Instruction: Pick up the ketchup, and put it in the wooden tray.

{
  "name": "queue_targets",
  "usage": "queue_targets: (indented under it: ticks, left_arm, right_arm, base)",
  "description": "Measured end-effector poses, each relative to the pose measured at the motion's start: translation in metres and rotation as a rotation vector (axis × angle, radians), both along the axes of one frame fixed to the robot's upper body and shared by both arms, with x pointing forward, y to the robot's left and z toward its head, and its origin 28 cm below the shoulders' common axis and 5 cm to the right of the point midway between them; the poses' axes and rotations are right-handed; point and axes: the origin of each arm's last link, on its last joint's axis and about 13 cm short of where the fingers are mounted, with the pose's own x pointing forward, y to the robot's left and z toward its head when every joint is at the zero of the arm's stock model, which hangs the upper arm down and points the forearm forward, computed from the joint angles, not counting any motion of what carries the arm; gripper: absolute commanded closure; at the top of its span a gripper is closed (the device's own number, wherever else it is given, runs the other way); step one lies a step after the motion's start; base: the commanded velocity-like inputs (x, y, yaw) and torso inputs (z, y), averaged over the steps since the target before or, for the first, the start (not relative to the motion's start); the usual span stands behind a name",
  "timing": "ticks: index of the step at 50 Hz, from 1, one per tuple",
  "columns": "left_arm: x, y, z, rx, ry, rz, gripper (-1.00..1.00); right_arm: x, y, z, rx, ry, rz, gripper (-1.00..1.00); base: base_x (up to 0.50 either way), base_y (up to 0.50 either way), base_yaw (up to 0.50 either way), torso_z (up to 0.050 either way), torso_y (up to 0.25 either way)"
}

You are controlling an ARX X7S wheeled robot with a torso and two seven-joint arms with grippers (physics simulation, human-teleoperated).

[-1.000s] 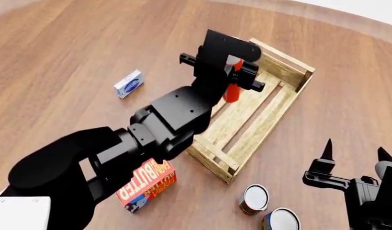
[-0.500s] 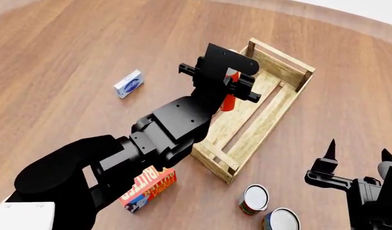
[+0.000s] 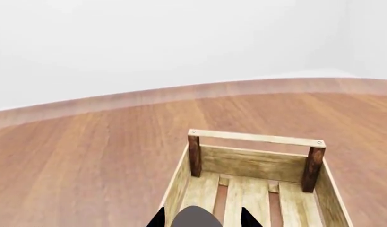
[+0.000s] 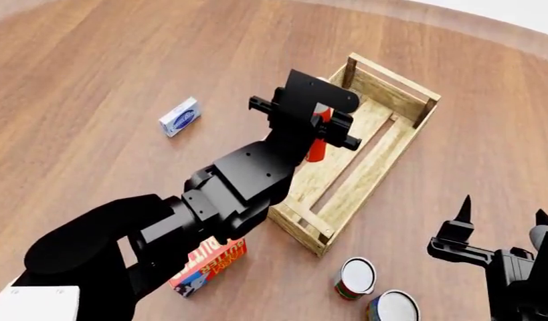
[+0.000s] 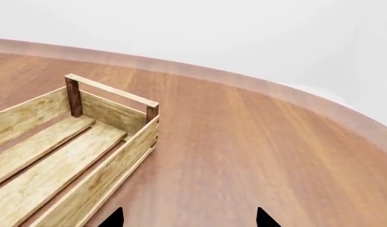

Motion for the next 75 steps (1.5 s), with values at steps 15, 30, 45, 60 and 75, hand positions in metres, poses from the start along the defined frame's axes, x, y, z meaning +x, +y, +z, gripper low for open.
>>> queue_targets:
  ticks: [15, 30, 45, 60, 75]
  left_arm:
    - [0.000, 0.001, -0.005, 0.009, 0.010, 0.004, 1.00]
    - [-0.001, 0.002, -0.011, 0.022, 0.019, 0.009, 1.00]
    - [-0.003, 0.001, -0.014, 0.024, 0.027, 0.008, -1.00]
    - [-0.003, 0.000, -0.013, 0.019, 0.024, 0.004, -1.00]
    - [-0.003, -0.001, -0.011, 0.019, 0.028, 0.001, -1.00]
  right_arm:
    - [0.000, 0.000, 0.000, 0.001, 0.004, -0.003, -1.00]
    - [0.000, 0.000, 0.000, 0.004, 0.007, -0.007, -1.00]
    - [0.000, 0.000, 0.000, 0.006, 0.010, -0.013, -1.00]
    - [0.000, 0.000, 0.000, 0.005, 0.009, -0.014, -1.00]
    - [0.000, 0.000, 0.000, 0.002, 0.006, -0.014, -1.00]
  base:
    - [0.00, 0.00, 0.00, 0.000, 0.001]
    - [0.00, 0.00, 0.00, 0.000, 0.000]
    - [0.00, 0.00, 0.00, 0.000, 0.001]
    - [0.00, 0.00, 0.00, 0.000, 0.000]
    - [0.00, 0.00, 0.00, -0.001, 0.007]
